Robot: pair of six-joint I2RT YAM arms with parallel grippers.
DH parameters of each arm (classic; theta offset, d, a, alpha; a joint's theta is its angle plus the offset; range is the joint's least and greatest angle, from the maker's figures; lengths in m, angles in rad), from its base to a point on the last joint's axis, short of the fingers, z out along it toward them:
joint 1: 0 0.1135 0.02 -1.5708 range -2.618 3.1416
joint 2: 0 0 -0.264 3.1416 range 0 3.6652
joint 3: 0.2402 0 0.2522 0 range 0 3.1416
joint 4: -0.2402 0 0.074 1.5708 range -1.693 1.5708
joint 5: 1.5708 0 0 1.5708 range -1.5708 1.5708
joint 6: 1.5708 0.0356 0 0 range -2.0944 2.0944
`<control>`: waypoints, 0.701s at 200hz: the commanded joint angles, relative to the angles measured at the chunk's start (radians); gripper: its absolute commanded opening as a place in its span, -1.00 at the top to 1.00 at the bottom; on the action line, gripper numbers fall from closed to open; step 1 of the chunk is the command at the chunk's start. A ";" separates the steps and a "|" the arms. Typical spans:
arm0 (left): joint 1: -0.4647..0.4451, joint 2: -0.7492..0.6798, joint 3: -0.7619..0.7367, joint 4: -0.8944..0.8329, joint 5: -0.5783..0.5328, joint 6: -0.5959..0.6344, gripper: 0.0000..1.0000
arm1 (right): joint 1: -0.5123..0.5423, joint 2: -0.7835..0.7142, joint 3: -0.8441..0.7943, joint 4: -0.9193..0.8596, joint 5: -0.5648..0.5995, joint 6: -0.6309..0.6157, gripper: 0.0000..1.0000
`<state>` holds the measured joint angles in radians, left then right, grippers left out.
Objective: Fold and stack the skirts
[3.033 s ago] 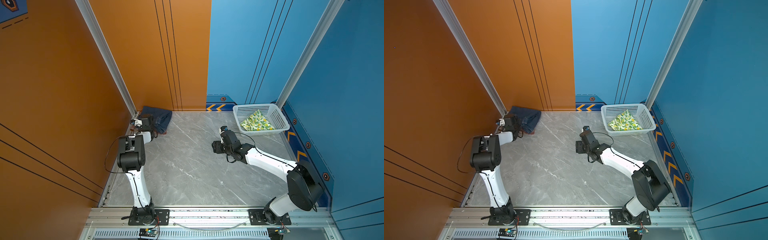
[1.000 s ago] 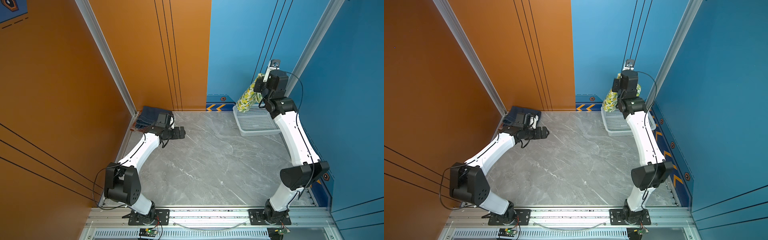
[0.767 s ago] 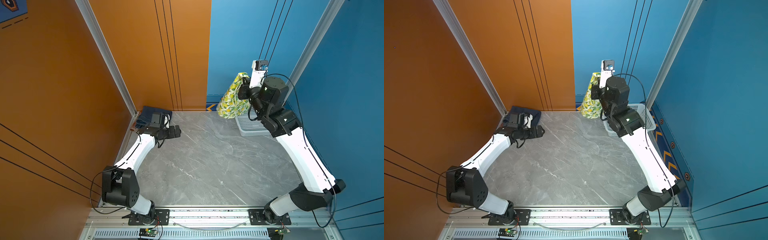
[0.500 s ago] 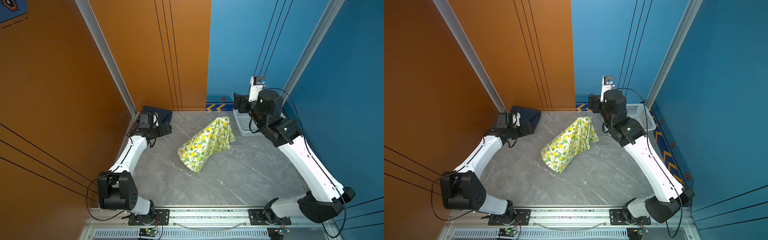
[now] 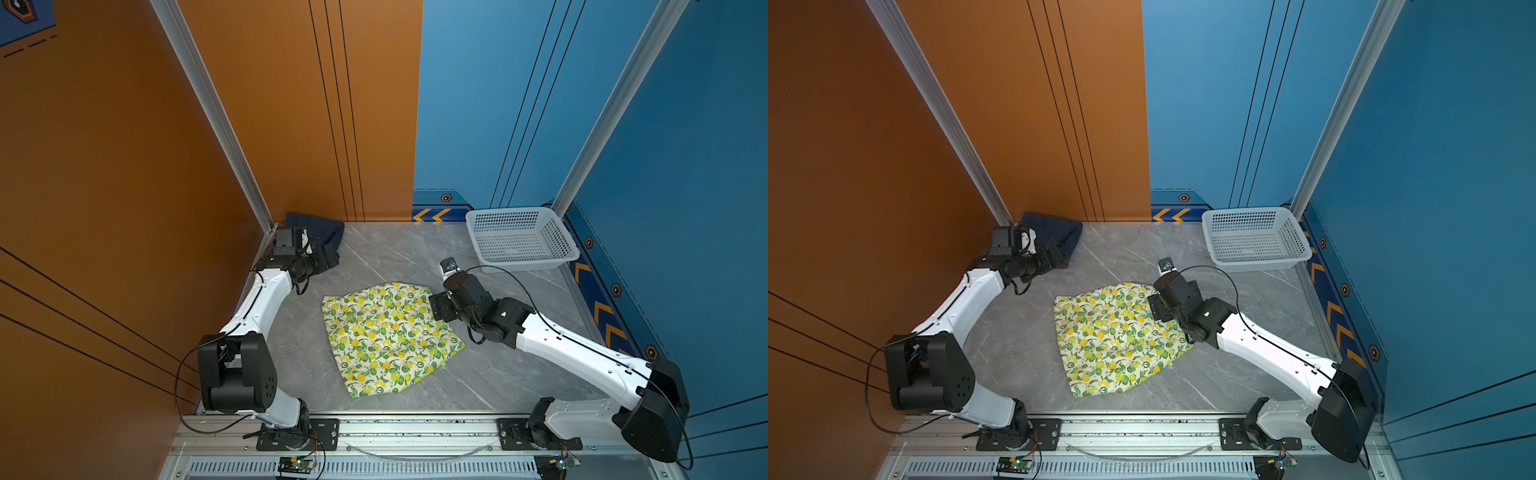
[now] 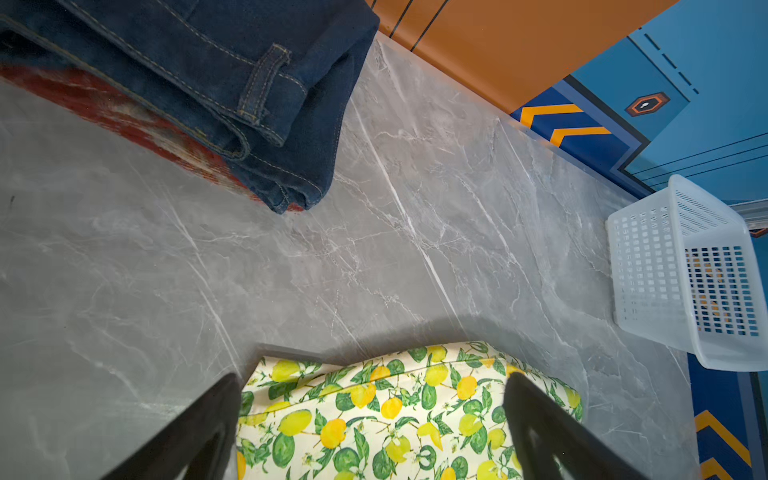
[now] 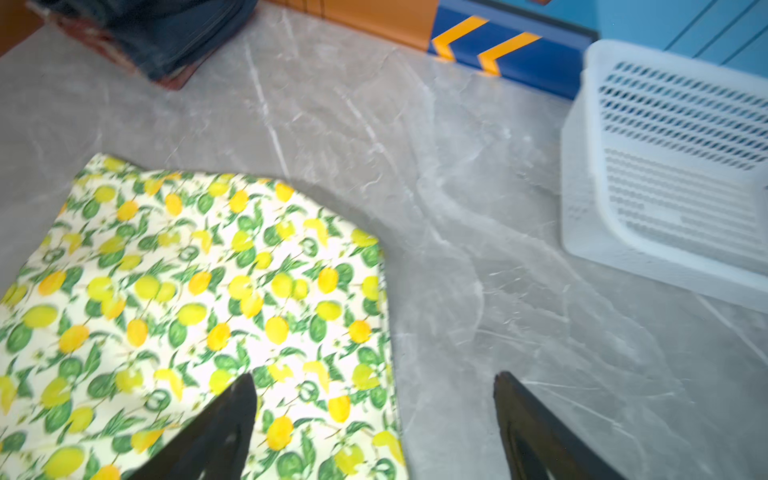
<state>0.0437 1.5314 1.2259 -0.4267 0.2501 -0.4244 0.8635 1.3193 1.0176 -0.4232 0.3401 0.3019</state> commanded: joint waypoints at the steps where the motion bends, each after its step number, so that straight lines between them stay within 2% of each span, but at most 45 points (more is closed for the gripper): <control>1: 0.010 0.026 0.009 -0.015 0.039 -0.015 -1.00 | 0.002 0.058 -0.041 0.059 -0.028 0.089 -0.78; 37: 0.007 0.042 0.008 -0.015 0.041 -0.019 -1.00 | -0.055 0.201 -0.026 0.122 -0.107 0.096 -0.79; 76: -0.007 0.051 0.009 -0.015 0.041 -0.016 -0.99 | -0.206 0.385 -0.012 0.305 -0.311 0.088 -0.79; 106: -0.008 0.063 0.012 -0.015 0.048 -0.016 -0.99 | -0.237 0.501 0.049 0.383 -0.451 0.044 -0.73; 114: -0.007 0.065 0.012 -0.015 0.050 -0.018 -0.99 | -0.236 0.516 0.062 0.402 -0.496 0.027 -0.51; 129: -0.006 0.067 0.014 -0.015 0.053 -0.020 -0.99 | -0.241 0.510 0.081 0.406 -0.564 -0.005 0.36; 134: -0.005 0.068 0.014 -0.015 0.052 -0.020 -0.99 | -0.243 0.498 0.081 0.414 -0.579 -0.015 0.55; 135: -0.004 0.067 0.014 -0.015 0.052 -0.020 -0.99 | -0.243 0.494 0.081 0.414 -0.581 -0.016 0.67; 140: -0.004 0.068 0.015 -0.015 0.052 -0.020 -0.99 | -0.245 0.475 0.075 0.421 -0.587 -0.023 0.92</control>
<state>0.0406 1.5906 1.2259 -0.4271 0.2787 -0.4385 0.6182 1.8439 1.0546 -0.0837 -0.1017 0.3367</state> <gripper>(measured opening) 0.995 0.391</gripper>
